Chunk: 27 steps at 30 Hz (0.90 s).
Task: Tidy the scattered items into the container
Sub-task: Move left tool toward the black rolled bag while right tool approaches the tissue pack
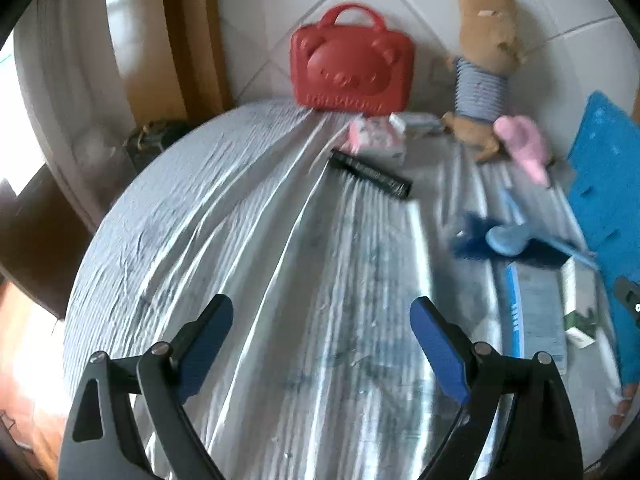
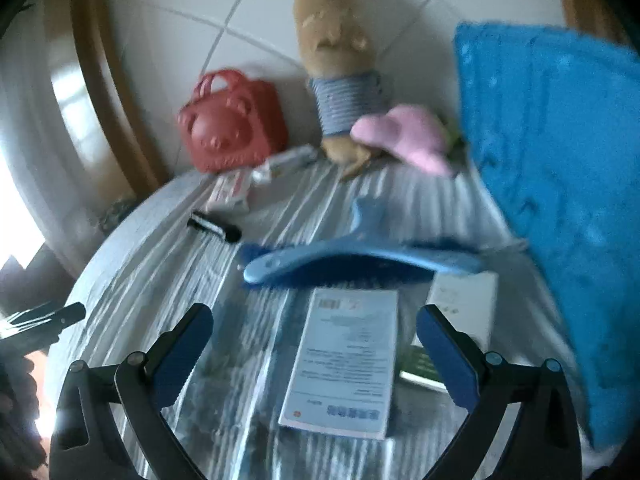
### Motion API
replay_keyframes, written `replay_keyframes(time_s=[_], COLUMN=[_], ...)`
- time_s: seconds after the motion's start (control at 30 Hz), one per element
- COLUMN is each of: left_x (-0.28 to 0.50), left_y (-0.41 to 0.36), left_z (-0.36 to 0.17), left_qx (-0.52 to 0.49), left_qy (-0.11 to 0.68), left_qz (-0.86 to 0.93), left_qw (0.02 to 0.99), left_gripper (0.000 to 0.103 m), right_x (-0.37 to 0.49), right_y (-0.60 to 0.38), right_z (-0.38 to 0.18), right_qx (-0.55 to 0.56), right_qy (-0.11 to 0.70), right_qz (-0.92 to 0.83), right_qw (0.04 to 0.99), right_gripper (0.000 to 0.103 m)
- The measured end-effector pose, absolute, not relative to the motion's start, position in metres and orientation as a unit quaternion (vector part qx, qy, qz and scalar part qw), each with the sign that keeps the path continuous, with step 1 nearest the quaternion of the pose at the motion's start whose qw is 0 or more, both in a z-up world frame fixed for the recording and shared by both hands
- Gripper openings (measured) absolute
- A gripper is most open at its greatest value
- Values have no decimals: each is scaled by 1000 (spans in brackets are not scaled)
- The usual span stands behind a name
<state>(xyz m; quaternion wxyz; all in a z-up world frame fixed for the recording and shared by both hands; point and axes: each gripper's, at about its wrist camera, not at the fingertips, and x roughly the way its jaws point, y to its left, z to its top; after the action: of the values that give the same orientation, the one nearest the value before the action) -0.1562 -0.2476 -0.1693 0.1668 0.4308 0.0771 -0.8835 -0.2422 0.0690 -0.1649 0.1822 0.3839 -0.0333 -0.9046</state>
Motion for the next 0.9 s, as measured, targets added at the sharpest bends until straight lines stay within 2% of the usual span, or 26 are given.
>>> replay_keyframes(time_s=[0.13, 0.3, 0.6, 0.9], left_x=[-172, -209, -365, -453], left_y=[-261, -279, -266, -251], left_z=[-194, -214, -229, -288], left_qx=[465, 493, 484, 507], left_qy=[89, 106, 160, 175], left_qz=[-864, -848, -851, -832], left_qw=[174, 164, 126, 138], left_gripper=[91, 91, 91, 93], right_x=[-266, -297, -366, -442], right_y=[47, 22, -35, -57], right_z=[-190, -194, -174, -190], right_qx=[427, 440, 426, 432], right_qy=[-27, -37, -15, 10], right_qz=[-883, -877, -889, -890], right_qw=[193, 188, 165, 141], right_gripper=[103, 103, 103, 103])
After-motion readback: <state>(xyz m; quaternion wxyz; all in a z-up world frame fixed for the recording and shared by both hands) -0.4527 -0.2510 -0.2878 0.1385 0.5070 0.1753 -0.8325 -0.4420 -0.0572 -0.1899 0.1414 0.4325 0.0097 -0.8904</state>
